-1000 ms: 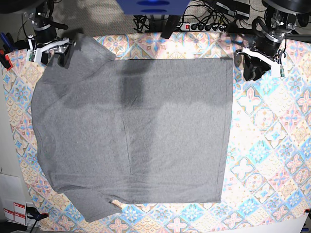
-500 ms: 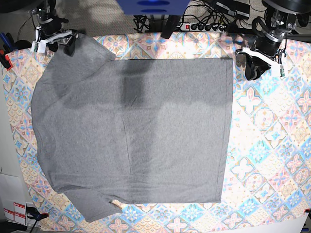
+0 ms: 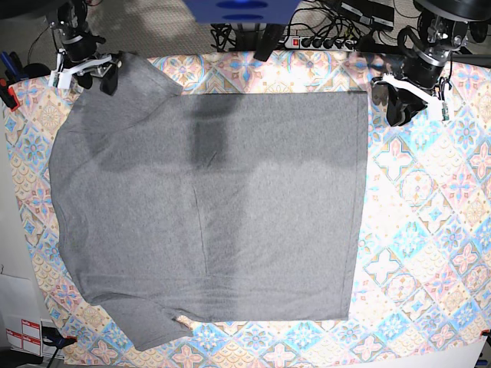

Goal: Fold the T-shirt properly
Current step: 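Position both grippers at the shirt's shoulder edges near the collar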

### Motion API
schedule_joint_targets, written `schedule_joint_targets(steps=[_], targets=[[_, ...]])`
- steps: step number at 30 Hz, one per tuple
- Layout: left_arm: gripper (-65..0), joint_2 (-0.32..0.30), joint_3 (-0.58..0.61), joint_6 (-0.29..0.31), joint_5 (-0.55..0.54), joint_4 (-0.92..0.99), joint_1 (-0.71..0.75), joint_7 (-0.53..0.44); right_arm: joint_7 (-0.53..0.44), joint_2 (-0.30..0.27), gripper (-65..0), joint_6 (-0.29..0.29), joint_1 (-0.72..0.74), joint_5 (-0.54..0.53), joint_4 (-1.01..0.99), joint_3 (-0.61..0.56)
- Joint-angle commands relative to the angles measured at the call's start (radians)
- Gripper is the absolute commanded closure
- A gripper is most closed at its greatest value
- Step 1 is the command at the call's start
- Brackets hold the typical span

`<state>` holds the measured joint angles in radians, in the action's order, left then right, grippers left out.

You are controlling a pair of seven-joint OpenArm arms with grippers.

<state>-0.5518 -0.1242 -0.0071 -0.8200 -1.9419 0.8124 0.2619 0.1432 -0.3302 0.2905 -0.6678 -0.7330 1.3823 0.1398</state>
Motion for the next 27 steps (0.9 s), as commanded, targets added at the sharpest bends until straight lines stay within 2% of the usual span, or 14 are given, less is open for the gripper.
schedule_joint_targets(steps=[1, 13, 16, 21, 27], targets=[[-7.9, -0.015, -0.007, 0.005, -0.002, -0.014, 0.006, -0.022, 0.014, -0.011, -40.5, -0.003, 0.006, 0.002, -0.004, 0.007], [-7.8, -0.015, -0.01, 0.005, -0.002, -0.011, 0.006, -0.022, 0.02, -0.011, -40.5, -0.001, 0.004, 0.002, -0.007, -0.001], [-8.2, -0.015, -0.059, 0.005, -0.003, 0.031, 0.006, -0.022, 0.02, -0.011, -40.5, -0.001, 0.003, 0.002, -0.007, -0.002], [-8.1, -0.015, -0.07, 0.011, -0.002, 0.046, 0.006, -0.022, 0.022, -0.011, -40.5, -0.001, -0.002, 0.002, -0.007, -0.002], [-7.9, -0.009, -0.062, 0.175, -0.038, 0.161, -0.018, -0.02, 0.028, -0.011, -40.5, -0.001, -0.013, 0.003, -0.005, -0.002]])
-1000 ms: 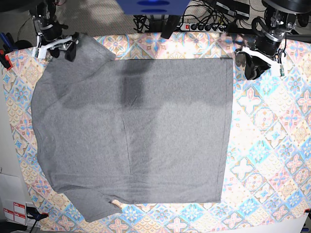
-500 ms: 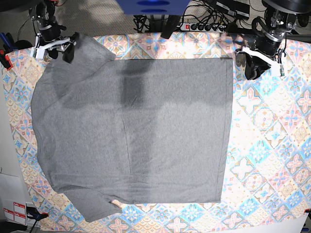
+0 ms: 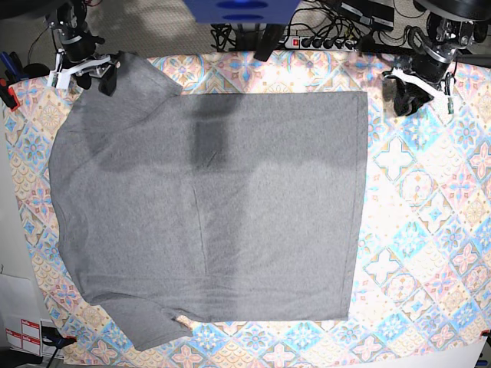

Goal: Fold the T-shirt properly
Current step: 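Position both grippers at the shirt's shoulder edges near the collar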

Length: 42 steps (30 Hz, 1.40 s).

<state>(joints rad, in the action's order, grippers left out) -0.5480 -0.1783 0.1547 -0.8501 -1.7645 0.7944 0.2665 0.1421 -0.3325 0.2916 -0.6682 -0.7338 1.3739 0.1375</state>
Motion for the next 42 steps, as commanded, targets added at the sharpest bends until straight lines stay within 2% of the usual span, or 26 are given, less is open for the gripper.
schedule_joint_targets(steps=[1, 5, 8, 10, 14, 16, 22, 27, 34, 37, 40, 42], targets=[[-8.1, -0.013, -0.007, 0.036, -0.039, 0.013, -0.014, -0.014, 0.044, -0.009, -40.5, -0.002, -0.012, 0.004, 0.003, 0.0], [-8.3, -0.013, -0.016, 0.174, -0.151, 0.134, -0.094, 0.139, 0.066, -0.01, -40.5, -0.001, -0.012, 0.004, 0.003, 0.001], [-8.4, -0.013, -0.016, 0.245, -0.182, 0.173, -0.109, 0.152, 0.069, -0.01, -40.5, -0.001, -0.014, 0.006, 0.028, 0.0], [-9.8, -0.013, -0.016, 0.247, -0.185, 0.171, -0.109, 0.152, 0.069, -0.01, -40.5, -0.001, -0.029, 0.006, 0.049, 0.0], [-28.0, 0.006, -0.016, 0.245, -0.183, 0.171, -0.109, 0.149, 0.069, -0.01, -40.5, -0.001, -0.048, 0.006, 0.088, 0.004], [-32.2, 0.009, -0.017, 0.245, -0.179, 0.171, -0.106, 0.149, 0.069, -0.01, -40.5, -0.001, -0.048, 0.006, 0.091, 0.004], [-32.2, 0.012, -0.017, 0.247, -0.177, 0.177, -0.109, 0.152, 0.069, -0.01, -40.5, -0.001, -0.048, 0.009, 0.091, 0.001], [-32.2, 0.012, -0.008, 0.251, -0.183, 0.269, -0.145, 0.15, 0.069, -0.01, -40.5, -0.001, -0.049, 0.009, 0.091, 0.0], [-32.2, 0.013, 0.066, 0.363, -0.182, 0.375, -0.217, 0.153, 0.069, -0.01, -40.5, -0.001, -0.049, 0.009, 0.091, 0.0], [-32.2, 0.013, 0.121, 0.375, -0.182, 0.386, -0.244, 0.164, 0.069, -0.01, -40.5, -0.001, -0.049, 0.009, 0.091, 0.0], [-32.2, 0.015, 0.15, 0.377, -0.183, 0.386, -0.267, 0.224, 0.069, -0.01, -40.5, -0.001, -0.051, 0.009, 0.091, -0.002], [-32.2, 0.042, 0.141, 0.377, -0.182, 0.386, -0.274, 0.233, 0.069, -0.01, -40.5, -0.001, -0.06, 0.009, 0.091, -0.002]])
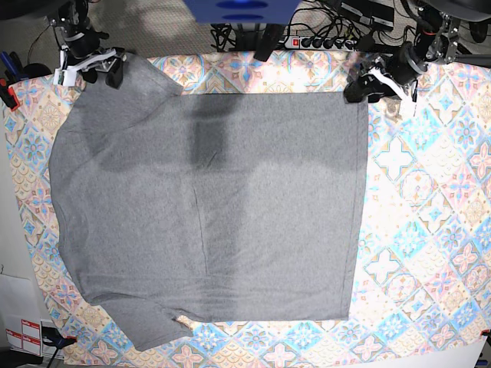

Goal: Fold the T-shirt properly
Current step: 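Position both grippers at the shirt's shoulder edges near the collar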

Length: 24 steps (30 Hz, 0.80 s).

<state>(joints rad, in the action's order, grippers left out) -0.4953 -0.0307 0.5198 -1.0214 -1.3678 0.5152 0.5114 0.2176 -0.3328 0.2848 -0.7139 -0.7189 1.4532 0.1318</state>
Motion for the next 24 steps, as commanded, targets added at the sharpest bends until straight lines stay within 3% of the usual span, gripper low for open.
schedule_joint_targets(steps=[1, 19, 24], targets=[[-32.2, -0.001, -0.021, 0.012, -0.006, -0.011, 0.007, -0.01, -0.008, -0.01, -40.5, 0.006, -0.016, -0.006, 0.011, 0.004], [-32.2, 0.016, -0.004, 0.012, -0.003, 0.063, -0.082, 0.016, -0.008, -0.012, -40.4, 0.006, -0.031, -0.005, 0.013, 0.004], [-32.1, 0.019, 0.048, 0.013, -0.003, 0.072, -0.106, 0.026, -0.007, -0.012, -40.4, 0.104, -0.031, -0.009, 0.013, 0.009]])
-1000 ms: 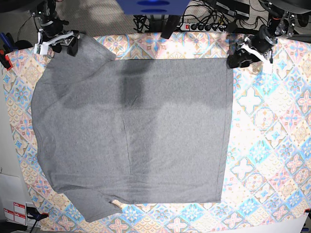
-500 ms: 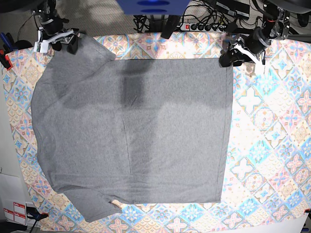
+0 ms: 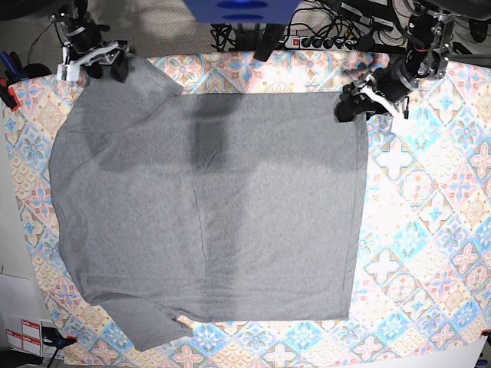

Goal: Fold the T-shirt properly
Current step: 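Position both grippers at the shirt's shoulder edges near the collar, then close both grippers on the shoulder edges of the shirt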

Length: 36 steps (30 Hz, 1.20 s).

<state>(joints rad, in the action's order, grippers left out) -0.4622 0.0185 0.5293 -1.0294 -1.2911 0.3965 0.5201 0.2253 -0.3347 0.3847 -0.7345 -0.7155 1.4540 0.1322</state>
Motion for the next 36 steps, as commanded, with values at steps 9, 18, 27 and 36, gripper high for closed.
schedule_joint_targets(steps=[9, 18, 27, 36], targets=[[-32.1, -0.019, -0.001, 0.004, 0.007, -0.005, 0.012, 0.018, -0.014, -0.007, -40.4, 0.01, -0.009, -0.008, 0.012, 0.005], [-23.2, -0.013, -0.001, 0.044, 0.099, -0.005, 0.011, 0.018, -0.014, -0.01, -33.8, 0.01, -0.004, -0.008, 0.009, 0.005], [-14.8, -0.011, -0.001, 0.11, 0.136, -0.003, -0.015, 0.018, 0.058, -0.011, -16.9, 0.01, 0.033, -0.006, 0.003, 0.005], [0.0, 0.029, -0.001, 0.15, 0.234, -0.003, -0.044, 0.018, 0.13, -0.01, -4.6, 0.012, 0.071, 0.05, 0.009, 0.011]])
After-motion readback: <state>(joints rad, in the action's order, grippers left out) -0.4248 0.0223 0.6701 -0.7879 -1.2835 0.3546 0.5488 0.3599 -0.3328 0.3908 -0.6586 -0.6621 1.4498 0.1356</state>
